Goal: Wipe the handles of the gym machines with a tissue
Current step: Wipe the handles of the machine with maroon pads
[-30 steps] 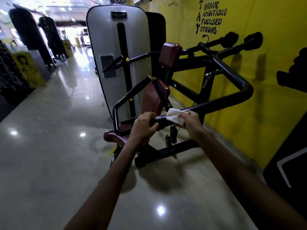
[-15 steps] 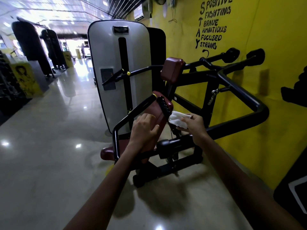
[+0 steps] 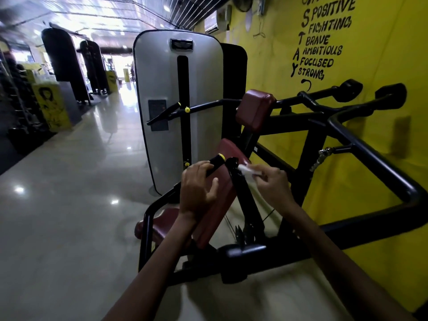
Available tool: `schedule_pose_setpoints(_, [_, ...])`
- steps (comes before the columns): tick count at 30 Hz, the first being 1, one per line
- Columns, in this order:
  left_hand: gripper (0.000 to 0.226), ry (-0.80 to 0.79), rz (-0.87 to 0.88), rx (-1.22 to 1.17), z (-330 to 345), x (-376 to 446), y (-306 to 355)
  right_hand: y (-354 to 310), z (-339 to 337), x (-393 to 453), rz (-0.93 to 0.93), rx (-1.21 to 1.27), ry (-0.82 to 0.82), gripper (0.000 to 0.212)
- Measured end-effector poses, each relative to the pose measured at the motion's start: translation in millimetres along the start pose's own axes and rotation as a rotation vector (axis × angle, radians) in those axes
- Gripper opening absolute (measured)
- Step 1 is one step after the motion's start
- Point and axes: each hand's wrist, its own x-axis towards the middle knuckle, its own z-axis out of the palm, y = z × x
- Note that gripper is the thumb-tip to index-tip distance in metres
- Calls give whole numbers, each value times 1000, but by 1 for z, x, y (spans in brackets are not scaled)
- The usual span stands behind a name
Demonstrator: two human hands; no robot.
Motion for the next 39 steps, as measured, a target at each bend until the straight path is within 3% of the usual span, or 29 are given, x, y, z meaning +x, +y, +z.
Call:
schedule_pose_setpoints(2, [35,31,-2,-9,3,3,-6,5,6,-8,-95,-122,-187,27])
schedule_pose_setpoints(4, [40,9,-21,-1,5,5,-12,9,13,-15,-180,-231,-242,23])
schedule_pose_setpoints(6, [45,-39,-54,29,10,5,-18,9,20,-17,-176,-255,-204,15])
schedule_pose_setpoints(11, [56,-99,-25,204,17,-3,-25,-1,32,-12,-27,-171,-77,28])
schedule_pose_setpoints(17, [71,-79,49,308,22,-11,-34,-4,45,-10,1,-460,-98,20])
schedule_pose_setpoints(22, [68,-44,57,297,24,-11,-35,-11,47,13,52,-347,-21,16])
schedule_pose_setpoints(33, [62,-54,-8,199,22,-12,-32,-12,44,19,46,-380,-75,15])
schedule_pose_setpoints(39, [62,-36,-12,189,22,-11,-29,-14,52,28,36,-388,-190,37])
